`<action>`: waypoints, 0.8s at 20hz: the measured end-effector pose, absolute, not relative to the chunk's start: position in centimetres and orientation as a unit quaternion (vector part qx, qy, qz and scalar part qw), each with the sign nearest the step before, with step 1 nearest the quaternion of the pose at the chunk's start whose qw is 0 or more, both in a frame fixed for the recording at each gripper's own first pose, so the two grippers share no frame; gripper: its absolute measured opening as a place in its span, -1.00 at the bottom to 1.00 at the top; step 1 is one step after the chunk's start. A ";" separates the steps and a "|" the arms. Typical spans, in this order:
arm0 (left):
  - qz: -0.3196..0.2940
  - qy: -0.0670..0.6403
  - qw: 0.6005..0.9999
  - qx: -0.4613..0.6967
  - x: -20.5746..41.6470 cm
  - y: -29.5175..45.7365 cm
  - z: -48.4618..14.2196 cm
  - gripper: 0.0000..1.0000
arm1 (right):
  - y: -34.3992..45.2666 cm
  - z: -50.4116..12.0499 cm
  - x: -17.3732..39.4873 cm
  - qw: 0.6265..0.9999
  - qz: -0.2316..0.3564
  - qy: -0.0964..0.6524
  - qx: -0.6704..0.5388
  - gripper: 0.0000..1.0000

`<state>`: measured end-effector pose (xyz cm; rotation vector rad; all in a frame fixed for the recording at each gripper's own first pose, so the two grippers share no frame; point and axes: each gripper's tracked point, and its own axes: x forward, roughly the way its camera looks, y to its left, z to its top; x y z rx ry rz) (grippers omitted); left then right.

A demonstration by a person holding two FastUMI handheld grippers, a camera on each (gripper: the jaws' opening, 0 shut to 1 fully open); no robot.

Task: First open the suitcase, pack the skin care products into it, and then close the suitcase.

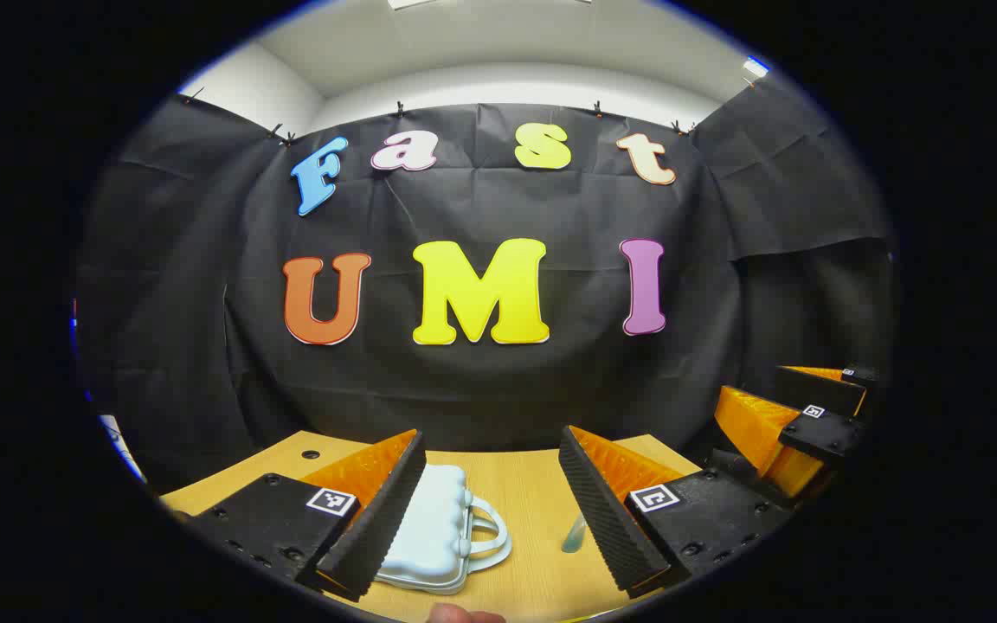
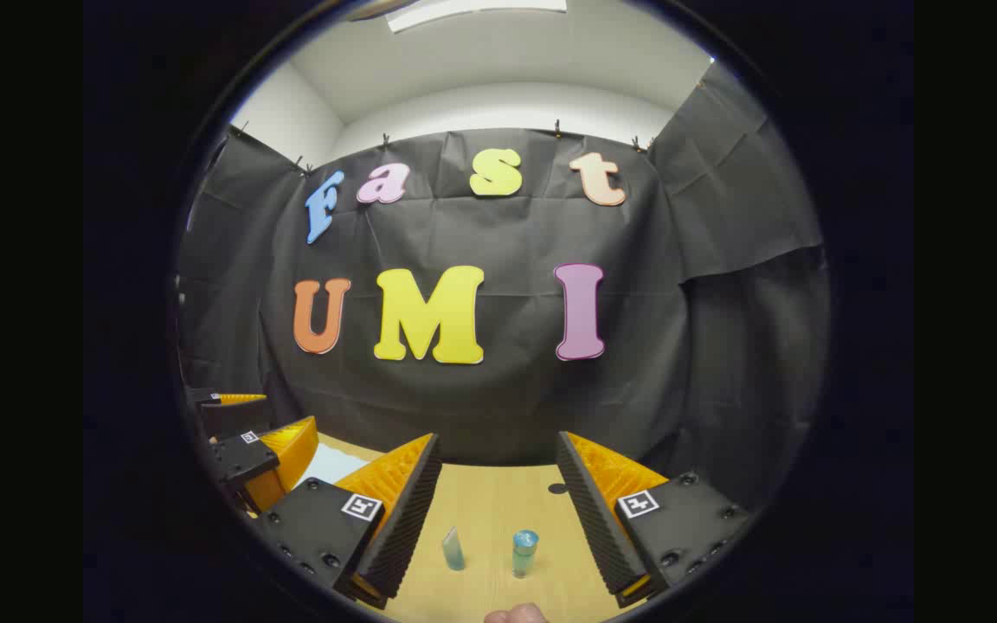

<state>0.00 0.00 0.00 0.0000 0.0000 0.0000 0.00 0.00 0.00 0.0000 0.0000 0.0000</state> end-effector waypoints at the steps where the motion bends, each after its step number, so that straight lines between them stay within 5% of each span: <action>1: 0.001 0.002 1.000 -0.001 0.0 0.1 -0.1 0.97 | 0.1 0.0 0.1 1.000 0.000 0.001 0.000 0.60; 16: 0.007 0.017 1.000 -0.004 0.3 0.2 -0.6 0.97 | -0.9 -0.4 -0.2 1.000 0.001 0.011 -0.001 0.60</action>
